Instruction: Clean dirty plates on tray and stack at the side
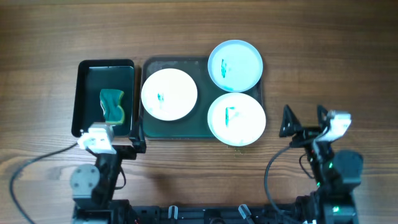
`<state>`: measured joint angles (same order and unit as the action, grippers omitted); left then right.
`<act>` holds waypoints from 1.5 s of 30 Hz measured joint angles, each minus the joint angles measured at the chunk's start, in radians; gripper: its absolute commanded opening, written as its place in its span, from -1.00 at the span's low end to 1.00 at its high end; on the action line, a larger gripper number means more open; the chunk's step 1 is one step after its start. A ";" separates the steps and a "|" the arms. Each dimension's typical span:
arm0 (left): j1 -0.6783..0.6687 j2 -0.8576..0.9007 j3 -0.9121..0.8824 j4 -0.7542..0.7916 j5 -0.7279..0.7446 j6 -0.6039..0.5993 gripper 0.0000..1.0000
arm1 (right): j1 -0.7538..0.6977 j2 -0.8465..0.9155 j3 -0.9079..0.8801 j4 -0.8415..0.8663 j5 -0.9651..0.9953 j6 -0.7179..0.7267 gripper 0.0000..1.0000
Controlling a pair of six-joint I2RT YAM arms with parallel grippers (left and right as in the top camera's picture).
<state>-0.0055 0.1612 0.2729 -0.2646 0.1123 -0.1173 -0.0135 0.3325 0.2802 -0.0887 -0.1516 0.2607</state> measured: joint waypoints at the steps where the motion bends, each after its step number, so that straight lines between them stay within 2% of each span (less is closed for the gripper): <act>1: 0.000 0.040 0.058 -0.032 -0.003 0.000 1.00 | 0.000 0.065 0.063 -0.049 -0.010 0.000 0.99; 8: 0.000 0.506 0.599 -0.462 -0.018 0.000 1.00 | 0.000 0.644 0.636 -0.536 -0.069 -0.061 1.00; 11: 0.000 0.734 0.831 -0.685 -0.016 0.000 1.00 | 0.000 0.768 0.769 -0.603 -0.091 -0.055 1.00; 13: 0.000 0.848 0.907 -0.729 -0.002 0.000 1.00 | 0.000 0.819 0.790 -0.623 -0.146 -0.045 0.99; 16: 0.000 0.969 0.925 -0.744 0.020 0.000 1.00 | 0.002 0.886 0.790 -0.618 -0.250 -0.037 0.94; 20: 0.000 1.105 0.926 -0.743 0.055 0.000 1.00 | 0.068 0.988 0.812 -0.645 -0.303 0.001 0.76; 23: 0.000 1.134 0.925 -0.705 0.066 0.000 1.00 | 0.206 1.182 0.988 -0.772 -0.272 0.038 0.49; 26: 0.000 1.133 0.934 -0.712 -0.032 -0.091 0.98 | 0.316 1.347 1.148 -0.806 -0.199 0.107 0.34; 28: 0.001 1.133 0.937 -0.753 -0.108 -0.154 0.92 | 0.380 1.437 1.204 -0.752 -0.159 0.156 0.18; 30: 0.008 1.138 0.938 -0.789 -0.156 -0.195 0.89 | 0.440 1.517 1.219 -0.672 -0.138 0.194 0.11; 35: 0.088 1.183 0.938 -0.821 -0.198 -0.234 0.88 | 0.537 1.682 1.221 -0.537 -0.119 0.248 -0.21; 41: 0.149 1.233 0.938 -0.821 -0.206 -0.241 0.88 | 0.581 1.779 1.221 -0.477 -0.085 0.297 -0.55; 45: 0.149 1.264 0.938 -0.821 -0.223 -0.241 0.88 | 0.581 1.804 1.221 -0.473 -0.074 0.311 -0.91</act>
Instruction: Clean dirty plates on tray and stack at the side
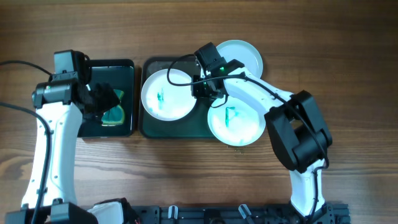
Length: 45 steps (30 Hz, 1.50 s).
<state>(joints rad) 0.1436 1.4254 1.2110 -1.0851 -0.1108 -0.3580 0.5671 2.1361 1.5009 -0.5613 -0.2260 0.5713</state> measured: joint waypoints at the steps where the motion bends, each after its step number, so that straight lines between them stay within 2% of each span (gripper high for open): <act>1: 0.000 0.012 0.000 0.000 -0.005 0.000 0.88 | 0.000 0.003 0.000 0.000 0.001 0.001 -0.91; 6: 0.001 0.076 0.000 0.021 -0.016 0.004 0.89 | 0.000 0.010 0.000 0.003 0.002 0.009 -0.91; 13: 0.001 0.196 0.000 0.090 -0.005 0.116 0.42 | 0.000 0.024 0.005 0.005 -0.001 0.011 -0.91; 19: 0.015 0.346 0.000 0.163 0.019 0.238 0.20 | 0.000 0.025 0.005 0.008 -0.001 0.003 -0.91; 20: 0.022 0.372 0.000 0.171 0.024 0.251 0.08 | 0.000 0.025 0.005 0.008 -0.001 0.000 -0.91; 22: 0.029 0.416 0.000 0.178 0.037 0.271 -0.31 | 0.000 0.025 0.005 0.009 -0.002 0.000 -0.91; 23: 0.029 0.436 0.000 0.187 0.049 0.290 -0.67 | 0.000 0.025 0.005 0.009 -0.001 0.000 -0.91; 25: 0.028 0.452 0.002 0.198 0.061 0.302 -0.92 | 0.000 0.025 0.005 0.009 -0.001 0.000 -0.91; 32: 0.028 0.455 0.004 0.239 0.076 0.316 -0.92 | 0.000 0.026 0.005 0.010 -0.001 0.000 -0.91; 38: 0.028 0.439 0.124 0.092 0.084 0.268 -0.92 | 0.000 0.026 0.005 0.010 -0.002 0.000 -0.91; 41: 0.027 0.373 0.202 0.051 0.124 0.261 -0.92 | 0.000 0.026 0.005 0.010 -0.004 0.000 -0.91; 45: -0.024 0.323 0.222 0.045 0.243 0.230 -0.92 | 0.000 0.026 0.005 0.011 -0.009 0.000 -0.91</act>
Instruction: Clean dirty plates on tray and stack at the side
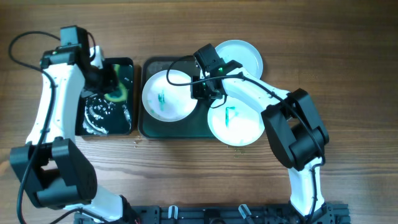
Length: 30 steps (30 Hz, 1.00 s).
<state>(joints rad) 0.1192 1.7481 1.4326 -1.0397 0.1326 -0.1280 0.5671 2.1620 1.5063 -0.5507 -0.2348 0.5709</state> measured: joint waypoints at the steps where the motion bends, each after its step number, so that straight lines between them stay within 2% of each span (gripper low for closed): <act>1: -0.030 0.003 -0.002 0.010 0.016 -0.013 -0.92 | 0.000 0.000 0.000 0.000 0.000 0.000 -0.91; 7: -0.218 0.091 -0.014 0.106 0.060 -0.132 -0.92 | 0.000 0.001 0.000 0.001 -0.008 0.000 -0.91; 12: -0.250 0.268 -0.020 0.125 0.056 -0.190 -0.92 | 0.000 0.003 0.000 0.002 -0.013 0.000 -0.91; 14: -0.255 0.286 -0.019 0.129 0.057 -0.201 -0.92 | 0.000 0.004 0.000 0.003 -0.016 0.000 -0.91; 17: -0.270 0.286 -0.016 0.130 0.070 -0.193 -0.92 | -0.001 0.004 0.000 0.003 -0.015 -0.006 -0.91; 21: -0.332 0.298 -0.016 0.132 0.258 -0.073 -0.92 | -0.002 0.006 0.000 0.005 -0.015 -0.011 -0.91; 24: -0.363 0.309 -0.016 0.133 0.319 -0.032 -0.92 | -0.002 0.006 0.000 0.005 -0.015 -0.011 -0.91; 26: -0.353 0.309 -0.016 0.130 0.296 -0.059 -0.92 | -0.002 0.006 0.000 0.008 -0.016 -0.011 -0.91; 30: -0.344 0.307 -0.003 0.077 0.131 -0.232 -0.92 | 0.001 0.010 0.000 0.018 -0.027 -0.011 -0.91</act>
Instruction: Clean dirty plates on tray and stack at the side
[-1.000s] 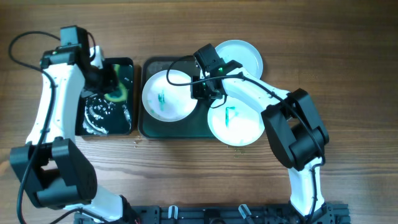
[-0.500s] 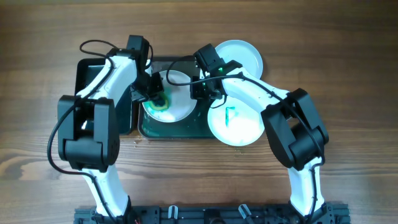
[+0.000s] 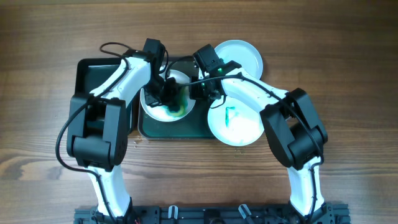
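Three white plates lie on and around the dark tray [image 3: 163, 129]. The left plate [image 3: 155, 104] carries green smears. On it presses a green sponge [image 3: 178, 106], with my left gripper [image 3: 168, 94] shut on it. At this plate's right rim my right gripper [image 3: 199, 92] is shut on the edge. The lower right plate [image 3: 239, 127] bears a green mark in its middle. Partly behind the right arm, the upper right plate [image 3: 242, 56] hangs over the tray's far corner; its marks are hidden.
A black basin [image 3: 102, 93] stands left of the tray, partly covered by my left arm. Both arms cross over the tray's middle. Bare wooden table [image 3: 199, 180] lies in front of the tray and to the right of the plates.
My left gripper has gone with the sponge from the basin to the left plate, and green smears now spread there. The right gripper has stayed at that plate's rim.
Both arms stood folded at the near edge with the sponge lying in the basin. Then the left gripper was at the sponge and the right gripper at the left plate's rim. The sponge was held in splashing water, and now it rests on the left plate.
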`<state>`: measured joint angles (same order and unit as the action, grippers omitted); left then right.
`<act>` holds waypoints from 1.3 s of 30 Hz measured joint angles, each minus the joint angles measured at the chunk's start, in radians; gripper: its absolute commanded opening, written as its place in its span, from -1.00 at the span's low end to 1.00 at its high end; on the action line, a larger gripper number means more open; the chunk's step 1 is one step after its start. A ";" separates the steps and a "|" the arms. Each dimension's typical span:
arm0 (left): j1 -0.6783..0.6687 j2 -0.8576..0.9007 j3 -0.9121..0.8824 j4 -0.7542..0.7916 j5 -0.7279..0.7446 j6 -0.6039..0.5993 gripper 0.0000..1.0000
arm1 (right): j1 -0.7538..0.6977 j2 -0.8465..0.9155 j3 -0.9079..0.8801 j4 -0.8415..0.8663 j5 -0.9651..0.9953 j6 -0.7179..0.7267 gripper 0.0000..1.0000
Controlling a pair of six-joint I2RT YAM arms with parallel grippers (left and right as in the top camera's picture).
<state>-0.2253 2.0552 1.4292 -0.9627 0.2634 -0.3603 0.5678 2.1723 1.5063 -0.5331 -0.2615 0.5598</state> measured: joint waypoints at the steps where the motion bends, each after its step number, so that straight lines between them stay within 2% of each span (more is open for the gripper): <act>1: 0.000 0.000 0.010 -0.022 -0.055 -0.044 -0.92 | 0.000 0.001 0.000 0.000 0.000 0.000 -0.91; 5: -0.006 0.000 0.038 -0.067 -0.227 -0.140 -0.92 | 0.000 0.001 0.000 0.000 0.000 0.000 -0.91; 8: -0.021 0.000 0.043 -0.064 -0.256 -0.148 -0.92 | 0.000 0.001 0.000 0.000 0.000 0.000 -0.91; 10: -0.024 0.000 0.043 -0.039 -0.209 -0.088 -0.92 | 0.000 0.001 0.000 0.000 0.000 0.000 -0.91; 11: -0.021 0.000 0.043 0.008 -0.105 0.017 -0.92 | -0.004 0.001 0.000 0.000 0.000 0.000 -0.91; 13: -0.021 0.000 0.043 0.053 0.000 0.105 -0.92 | -0.006 0.001 0.000 0.000 0.000 0.000 -0.91; 16: -0.030 0.002 0.043 0.105 0.111 0.190 -0.92 | -0.006 0.001 0.000 0.000 0.000 0.000 -0.91; 20: -0.037 0.002 0.043 0.099 -0.001 0.133 -0.92 | -0.006 0.001 0.000 0.000 0.000 0.000 -0.91; 24: -0.036 0.002 0.052 0.022 -0.216 -0.015 -0.92 | -0.001 0.001 0.000 0.000 -0.007 0.000 -0.91; 26: -0.029 0.002 0.063 -0.027 -0.261 -0.047 -0.92 | -0.001 0.001 0.000 0.000 -0.007 0.000 -0.91; 29: 0.014 0.002 0.117 -0.180 -0.335 -0.079 -0.92 | -0.001 0.001 0.000 0.000 -0.007 0.000 -0.91; 31: 0.040 0.003 0.216 -0.289 -0.319 -0.071 -0.92 | -0.001 0.001 0.000 -0.002 -0.008 -0.016 -0.91; 35: 0.084 -0.053 0.402 -0.354 -0.201 -0.007 -0.92 | -0.001 -0.009 0.000 -0.035 0.012 -0.057 -0.91; 39: 0.195 -0.210 0.443 -0.364 -0.170 0.018 -0.92 | 0.012 -0.091 0.000 -0.115 0.198 -0.103 -0.91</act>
<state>-0.0299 1.8454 1.8725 -1.3262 0.0933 -0.3420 0.5797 2.0815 1.5059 -0.6479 -0.0639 0.4568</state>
